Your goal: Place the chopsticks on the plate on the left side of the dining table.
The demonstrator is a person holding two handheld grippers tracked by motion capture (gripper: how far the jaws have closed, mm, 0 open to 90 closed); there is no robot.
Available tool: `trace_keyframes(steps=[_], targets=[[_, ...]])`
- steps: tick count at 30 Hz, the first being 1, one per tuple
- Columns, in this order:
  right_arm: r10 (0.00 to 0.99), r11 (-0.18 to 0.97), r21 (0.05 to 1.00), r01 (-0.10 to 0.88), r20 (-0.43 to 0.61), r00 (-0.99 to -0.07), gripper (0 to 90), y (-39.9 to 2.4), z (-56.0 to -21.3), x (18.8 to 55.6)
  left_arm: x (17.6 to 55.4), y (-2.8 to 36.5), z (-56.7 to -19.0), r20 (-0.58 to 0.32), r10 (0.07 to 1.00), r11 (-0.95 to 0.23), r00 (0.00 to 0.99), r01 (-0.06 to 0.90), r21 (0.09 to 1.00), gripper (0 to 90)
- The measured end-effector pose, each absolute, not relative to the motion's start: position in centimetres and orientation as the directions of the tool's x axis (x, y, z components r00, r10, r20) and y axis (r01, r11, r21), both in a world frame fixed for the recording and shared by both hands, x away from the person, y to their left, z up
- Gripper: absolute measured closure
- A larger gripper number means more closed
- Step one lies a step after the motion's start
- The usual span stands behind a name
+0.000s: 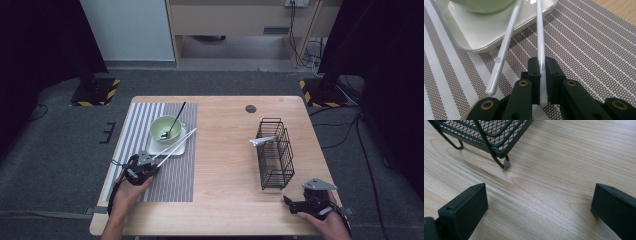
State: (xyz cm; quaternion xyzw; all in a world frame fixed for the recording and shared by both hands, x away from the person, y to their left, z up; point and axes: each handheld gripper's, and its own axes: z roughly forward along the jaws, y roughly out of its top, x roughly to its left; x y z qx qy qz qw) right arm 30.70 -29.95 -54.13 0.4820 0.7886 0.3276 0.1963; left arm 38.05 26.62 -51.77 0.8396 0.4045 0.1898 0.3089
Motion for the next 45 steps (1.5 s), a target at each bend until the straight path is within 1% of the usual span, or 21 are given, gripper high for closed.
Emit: trace_keyframes(steps=[12,16,30,34,45], targets=[[0.889,0.320,0.706,0.632,0.007,-0.458,0.7,-29.94,-54.13,30.67,37.98,26.71,-51.10,0.088,0.790,-0.492,0.606,0.541,0.682,83.0],[0.889,0.320,0.705,0.632,0.008,-0.459,0.7,-29.94,-54.13,30.67,38.13,26.64,-50.99,0.107,0.790,-0.505,0.603,0.543,0.671,83.0],[0.887,0.323,0.705,0.632,0.009,-0.462,0.7,-29.94,-54.11,30.59,38.55,26.51,-51.03,0.117,0.795,-0.509,0.596,0.549,0.663,82.8],[0.887,0.321,0.705,0.632,0.009,-0.462,0.7,-29.92,-54.12,30.58,38.59,26.12,-51.10,0.135,0.790,-0.525,0.598,0.547,0.652,82.8],[0.887,0.320,0.705,0.633,0.012,-0.462,0.7,-29.89,-54.11,30.54,38.82,26.03,-51.30,0.132,0.795,-0.522,0.593,0.556,0.647,82.8]])
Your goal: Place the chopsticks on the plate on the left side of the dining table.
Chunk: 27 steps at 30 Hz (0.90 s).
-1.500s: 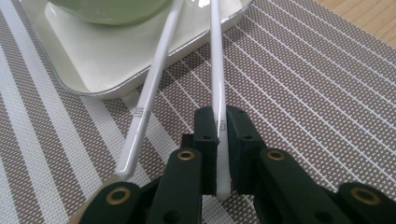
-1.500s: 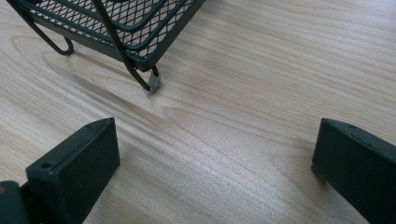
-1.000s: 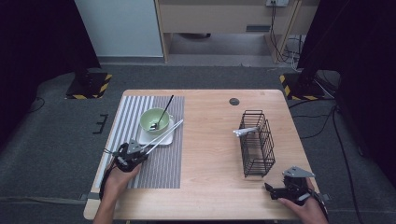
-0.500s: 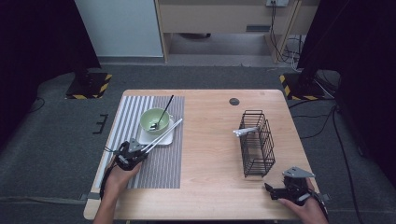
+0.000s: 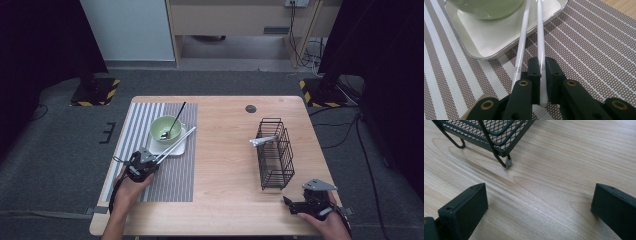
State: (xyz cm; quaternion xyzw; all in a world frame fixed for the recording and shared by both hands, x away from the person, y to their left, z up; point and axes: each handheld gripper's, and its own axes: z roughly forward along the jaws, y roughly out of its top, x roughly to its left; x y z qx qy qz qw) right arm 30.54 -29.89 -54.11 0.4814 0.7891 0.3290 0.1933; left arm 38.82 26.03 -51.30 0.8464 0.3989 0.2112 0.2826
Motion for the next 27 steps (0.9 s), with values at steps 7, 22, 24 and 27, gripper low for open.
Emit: trace_keyframes(steps=[7,22,24,27], targets=[[0.887,0.321,0.705,0.632,0.011,-0.462,0.7,-29.90,-54.11,30.54,38.90,25.97,-51.42,0.129,0.794,-0.522,0.594,0.559,0.644,82.8],[0.887,0.321,0.706,0.632,0.011,-0.462,0.7,-29.90,-54.12,30.54,39.00,25.79,-51.56,0.128,0.793,-0.525,0.596,0.562,0.638,82.7],[0.887,0.320,0.706,0.632,0.011,-0.462,0.7,-29.90,-54.11,30.54,39.01,25.75,-51.62,0.126,0.793,-0.526,0.596,0.564,0.637,82.6],[0.887,0.320,0.705,0.632,0.012,-0.462,0.7,-29.89,-54.11,30.54,39.02,25.72,-51.64,0.128,0.794,-0.526,0.595,0.565,0.636,82.5]])
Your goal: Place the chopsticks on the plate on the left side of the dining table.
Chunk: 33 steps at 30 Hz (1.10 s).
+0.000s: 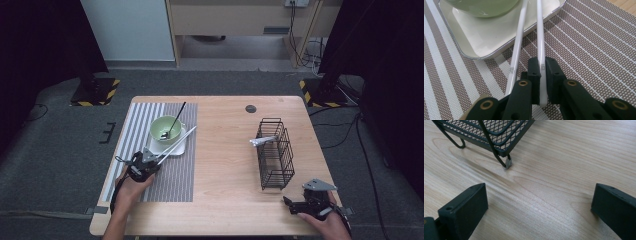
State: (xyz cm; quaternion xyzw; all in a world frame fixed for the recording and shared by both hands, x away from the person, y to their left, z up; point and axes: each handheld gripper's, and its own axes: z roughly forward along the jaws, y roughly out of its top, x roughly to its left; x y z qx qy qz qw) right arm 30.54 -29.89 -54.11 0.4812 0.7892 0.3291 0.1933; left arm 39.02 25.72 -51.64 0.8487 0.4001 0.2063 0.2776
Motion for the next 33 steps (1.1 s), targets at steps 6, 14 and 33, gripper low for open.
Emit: trace_keyframes(steps=[6,14,33], targets=[[0.887,0.321,0.706,0.632,0.010,-0.462,0.7,-29.90,-54.12,30.54,39.01,25.66,-51.65,0.129,0.793,-0.526,0.596,0.563,0.637,82.2],[0.886,0.320,0.705,0.632,0.012,-0.463,0.6,-29.90,-54.12,30.54,39.00,25.60,-51.33,0.138,0.795,-0.525,0.590,0.556,0.645,82.3],[0.886,0.321,0.705,0.632,0.012,-0.463,0.5,-29.90,-54.12,30.55,39.10,25.44,-51.19,0.149,0.799,-0.525,0.582,0.557,0.644,78.3]])
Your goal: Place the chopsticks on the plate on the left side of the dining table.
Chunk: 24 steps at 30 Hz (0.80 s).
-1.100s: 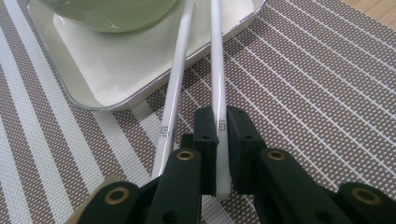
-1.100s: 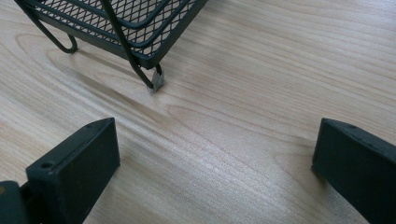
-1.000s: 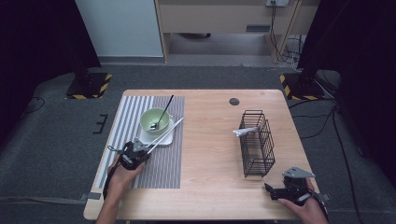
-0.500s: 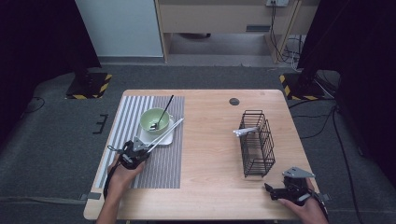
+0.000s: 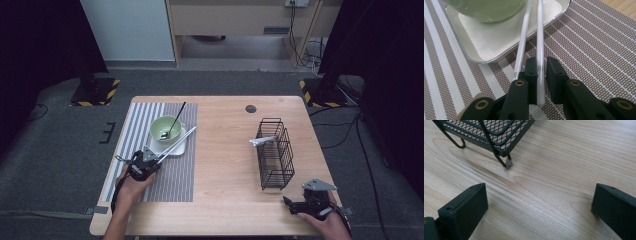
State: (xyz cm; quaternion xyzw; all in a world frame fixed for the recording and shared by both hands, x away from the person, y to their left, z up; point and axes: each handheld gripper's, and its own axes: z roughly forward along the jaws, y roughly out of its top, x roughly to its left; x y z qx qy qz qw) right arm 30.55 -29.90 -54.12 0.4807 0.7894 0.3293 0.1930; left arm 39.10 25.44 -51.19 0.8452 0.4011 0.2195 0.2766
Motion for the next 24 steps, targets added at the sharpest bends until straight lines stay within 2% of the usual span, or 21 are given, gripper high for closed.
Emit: trace_keyframes(steps=[7,13,17,24], targets=[[0.886,0.322,0.705,0.632,0.012,-0.464,0.5,-29.9,-54.1,30.5,38.5,25.7,-49.9,0.145,0.816,-0.487,0.560,0.530,0.695,70.8],[0.886,0.320,0.706,0.632,0.013,-0.464,0.5,-29.9,-54.1,30.5,38.0,26.6,-48.1,0.120,0.867,-0.389,0.483,0.506,0.770,53.6],[0.886,0.322,0.705,0.632,0.012,-0.464,0.5,-29.9,-54.1,30.5,38.1,27.1,-48.8,0.101,0.884,-0.366,0.456,0.542,0.757,43.1],[0.885,0.322,0.705,0.632,0.013,-0.466,0.6,-29.9,-54.1,30.5,38.2,27.1,-49.8,0.090,0.887,-0.366,0.453,0.571,0.734,32.7]])
